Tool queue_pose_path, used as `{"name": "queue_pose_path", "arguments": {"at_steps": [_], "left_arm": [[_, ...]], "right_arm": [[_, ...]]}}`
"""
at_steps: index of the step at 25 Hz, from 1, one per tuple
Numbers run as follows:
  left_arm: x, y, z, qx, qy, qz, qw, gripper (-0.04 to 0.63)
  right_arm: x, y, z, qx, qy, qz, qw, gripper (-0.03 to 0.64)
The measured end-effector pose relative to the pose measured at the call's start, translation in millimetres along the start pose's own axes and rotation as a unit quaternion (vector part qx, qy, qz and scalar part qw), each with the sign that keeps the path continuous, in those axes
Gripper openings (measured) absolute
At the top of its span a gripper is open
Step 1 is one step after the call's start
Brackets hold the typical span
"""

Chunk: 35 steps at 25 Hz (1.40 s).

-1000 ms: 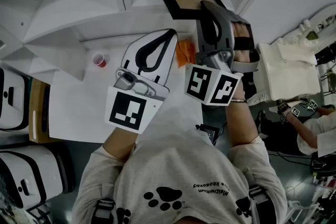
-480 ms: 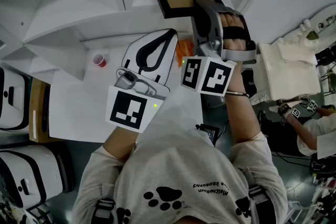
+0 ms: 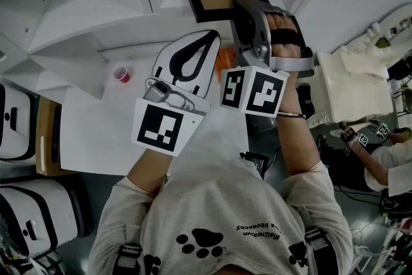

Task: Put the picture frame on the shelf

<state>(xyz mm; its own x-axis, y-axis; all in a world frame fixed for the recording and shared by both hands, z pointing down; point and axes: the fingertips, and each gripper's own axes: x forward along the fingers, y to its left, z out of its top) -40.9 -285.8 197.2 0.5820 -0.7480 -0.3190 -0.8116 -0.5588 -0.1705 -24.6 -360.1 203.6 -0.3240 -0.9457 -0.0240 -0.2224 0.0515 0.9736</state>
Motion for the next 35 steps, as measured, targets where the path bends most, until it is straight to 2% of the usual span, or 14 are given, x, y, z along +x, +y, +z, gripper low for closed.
{"name": "queue_pose_path", "arguments": {"at_steps": [9, 17, 20, 35], "left_arm": [[11, -3, 0, 0.0, -0.002, -0.008, 1.0, 0.02], [19, -2, -2, -0.002, 0.0, -0.01, 0.9999, 0.02], [23, -3, -4, 0.001, 0.002, -0.013, 0.9999, 0.02], [45, -5, -11, 0.019, 0.009, -0.023, 0.9995, 0.02]], "right_arm": [[0, 1, 0, 0.002, 0.005, 0.02, 1.0, 0.066], [-1, 6, 0, 0.026, 0.004, 0.061, 0.998, 0.066], [-1, 10, 0, 0.04, 0.001, 0.079, 0.996, 0.103], [-2, 9, -7, 0.037, 0.001, 0.064, 0.997, 0.114]]}}
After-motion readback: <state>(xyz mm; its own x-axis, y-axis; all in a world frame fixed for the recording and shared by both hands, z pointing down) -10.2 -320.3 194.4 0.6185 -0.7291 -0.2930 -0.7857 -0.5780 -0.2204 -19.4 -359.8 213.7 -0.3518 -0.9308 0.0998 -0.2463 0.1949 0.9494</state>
